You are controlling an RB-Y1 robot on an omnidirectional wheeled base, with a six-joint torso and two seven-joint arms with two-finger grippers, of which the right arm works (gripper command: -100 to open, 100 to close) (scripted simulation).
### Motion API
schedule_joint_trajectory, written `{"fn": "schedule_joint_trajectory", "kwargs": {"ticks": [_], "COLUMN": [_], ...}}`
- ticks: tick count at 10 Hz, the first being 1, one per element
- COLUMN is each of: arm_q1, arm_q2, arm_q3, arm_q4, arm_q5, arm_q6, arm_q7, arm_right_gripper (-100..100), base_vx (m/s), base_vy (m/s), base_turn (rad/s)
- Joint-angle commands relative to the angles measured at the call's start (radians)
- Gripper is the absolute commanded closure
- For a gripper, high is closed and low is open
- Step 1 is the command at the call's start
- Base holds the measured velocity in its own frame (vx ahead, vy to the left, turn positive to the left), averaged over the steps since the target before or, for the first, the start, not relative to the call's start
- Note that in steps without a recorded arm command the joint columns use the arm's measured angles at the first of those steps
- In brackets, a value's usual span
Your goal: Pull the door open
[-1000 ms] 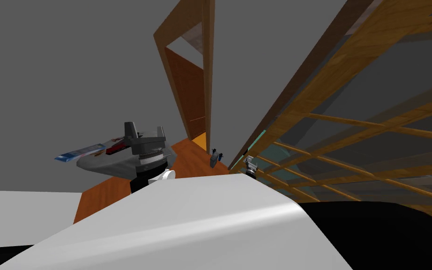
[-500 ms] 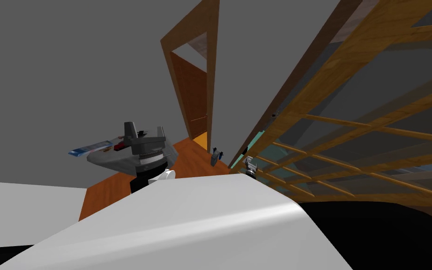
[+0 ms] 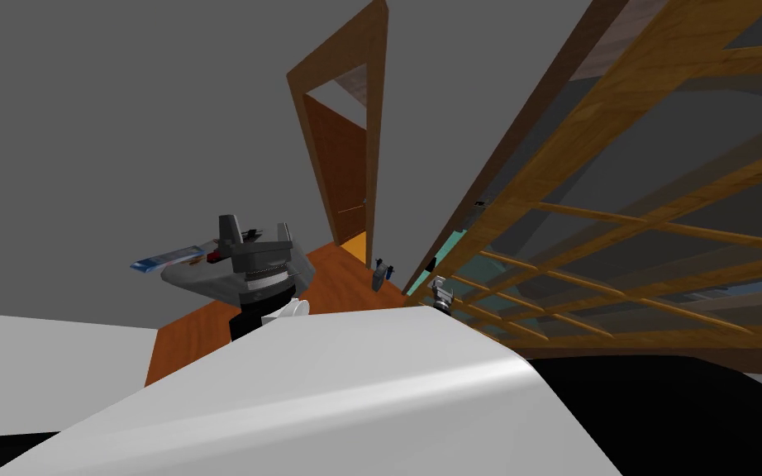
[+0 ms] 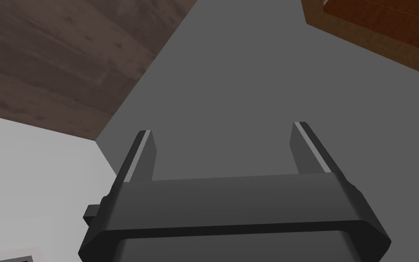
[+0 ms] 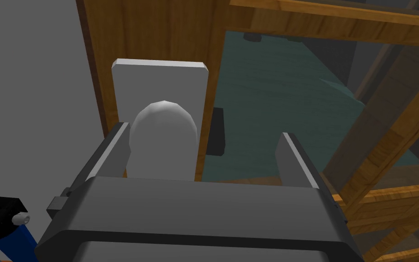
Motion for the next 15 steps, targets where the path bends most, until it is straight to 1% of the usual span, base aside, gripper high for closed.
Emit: {"fn": "schedule_joint_trajectory", "kwargs": {"ticks": [1,2,3,4,5,8,9,10,11,14,15], "arm_q1": [0.006,0.006,0.006,0.006,0.008,0.008,-0.009,0.008,0.008,0.006,0.006], "arm_q2": [-0.027,-0.027,-0.027,-0.027,-0.027,-0.027,-0.027,-0.027,-0.027,-0.031,-0.031], "arm_q3": [-0.025,-0.025,-0.025,-0.025,-0.023,-0.023,-0.023,-0.023,-0.023,0.002,0.002], "arm_q4": [0.035,0.030,0.015,0.030,0.035,0.035,0.072,0.035,0.035,0.027,0.027], "arm_q5": [-0.013,-0.013,-0.013,-0.013,-0.011,-0.011,-0.011,-0.011,-0.011,0.004,0.004], "arm_q6": [0.002,0.002,0.002,0.002,0.002,0.002,-0.008,0.002,0.002,0.009,0.009], "arm_q7": [0.001,0.001,0.001,0.001,-0.002,-0.002,-0.002,-0.002,-0.002,-0.020,-0.020], "arm_right_gripper": [100,100,100,100,100,100,100,100,100,100,100], "base_vx": [0.008,-0.009,-0.011,0.007,-0.020,-0.019,-0.004,-0.006,0.003,-0.134,-0.113], "base_vy": [0.000,-0.014,-0.012,0.006,0.010,0.003,-0.007,-0.010,0.013,0.010,0.001], "base_turn": [-0.002,0.018,-0.022,0.020,0.027,-0.010,-0.011,0.011,0.026,0.033,0.036]}}
